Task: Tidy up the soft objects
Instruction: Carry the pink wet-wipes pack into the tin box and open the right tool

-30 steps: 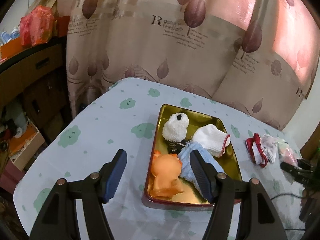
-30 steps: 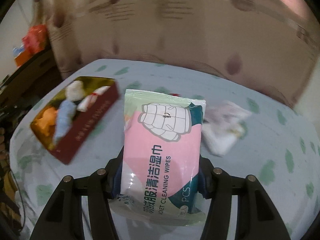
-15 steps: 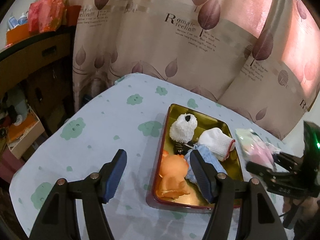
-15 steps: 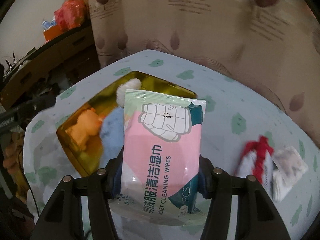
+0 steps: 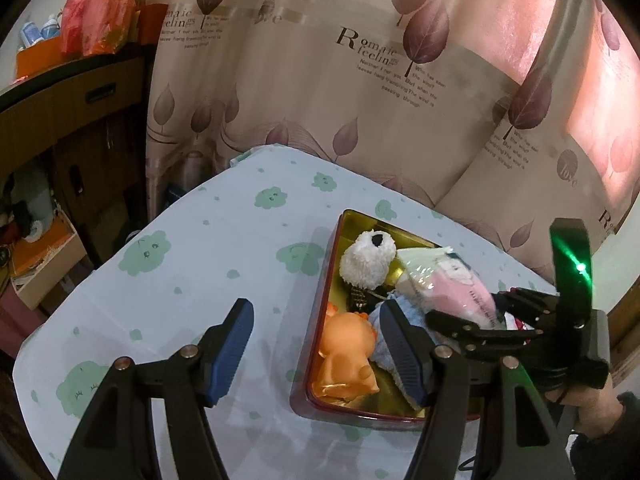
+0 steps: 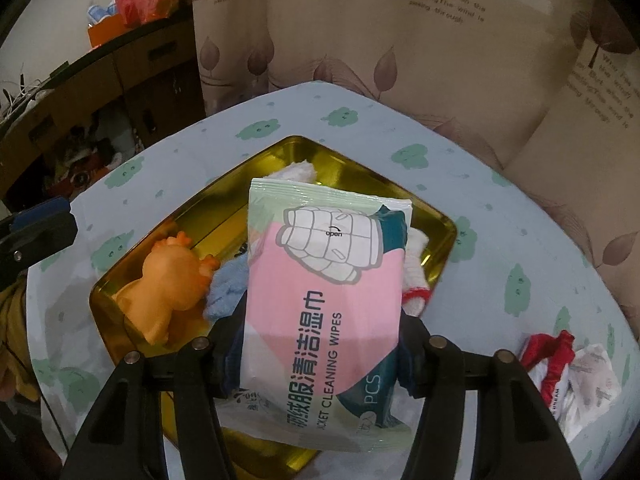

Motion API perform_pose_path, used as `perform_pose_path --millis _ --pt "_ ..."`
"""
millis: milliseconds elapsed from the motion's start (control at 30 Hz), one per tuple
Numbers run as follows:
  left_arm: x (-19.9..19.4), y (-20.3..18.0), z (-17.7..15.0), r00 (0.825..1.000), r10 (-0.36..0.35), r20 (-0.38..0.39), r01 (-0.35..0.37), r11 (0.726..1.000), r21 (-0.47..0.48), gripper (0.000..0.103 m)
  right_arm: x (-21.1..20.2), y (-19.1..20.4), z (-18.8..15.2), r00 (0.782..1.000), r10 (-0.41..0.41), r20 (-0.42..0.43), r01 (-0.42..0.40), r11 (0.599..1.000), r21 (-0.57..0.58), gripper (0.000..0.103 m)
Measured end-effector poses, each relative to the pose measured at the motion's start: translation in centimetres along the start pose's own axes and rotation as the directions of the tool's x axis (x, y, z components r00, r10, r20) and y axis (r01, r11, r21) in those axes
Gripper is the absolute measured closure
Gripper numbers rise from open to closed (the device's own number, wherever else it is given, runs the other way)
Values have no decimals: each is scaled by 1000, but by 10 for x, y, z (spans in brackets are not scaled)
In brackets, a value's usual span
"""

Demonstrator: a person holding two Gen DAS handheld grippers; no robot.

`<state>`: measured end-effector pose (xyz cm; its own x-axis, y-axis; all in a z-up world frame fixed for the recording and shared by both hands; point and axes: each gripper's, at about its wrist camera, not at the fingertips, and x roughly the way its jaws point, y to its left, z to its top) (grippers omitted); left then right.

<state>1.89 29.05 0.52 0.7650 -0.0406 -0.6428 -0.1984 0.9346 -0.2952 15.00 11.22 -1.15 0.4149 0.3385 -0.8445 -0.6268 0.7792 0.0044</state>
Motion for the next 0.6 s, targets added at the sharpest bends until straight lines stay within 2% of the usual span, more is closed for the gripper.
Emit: perform_pose_path --millis 100,267,467,600 --pt "1 0 -1 1000 3 0 -3 1000 2 36 3 1 -2 1000 7 -5 -7 1000 10 41" --pt "1 -1 -1 1000 20 13 -20 1000 12 36 -11 -2 -2 999 9 44 -10 999 35 30" --pt "2 -3 -1 999 38 11 -38 999 32 36 -44 -16 -22 996 28 79 -33 997 67 30" --pt "2 -4 -2 999 32 9 -32 999 33 36 -63 -35 -47 997 -7 82 -1 995 95 30"
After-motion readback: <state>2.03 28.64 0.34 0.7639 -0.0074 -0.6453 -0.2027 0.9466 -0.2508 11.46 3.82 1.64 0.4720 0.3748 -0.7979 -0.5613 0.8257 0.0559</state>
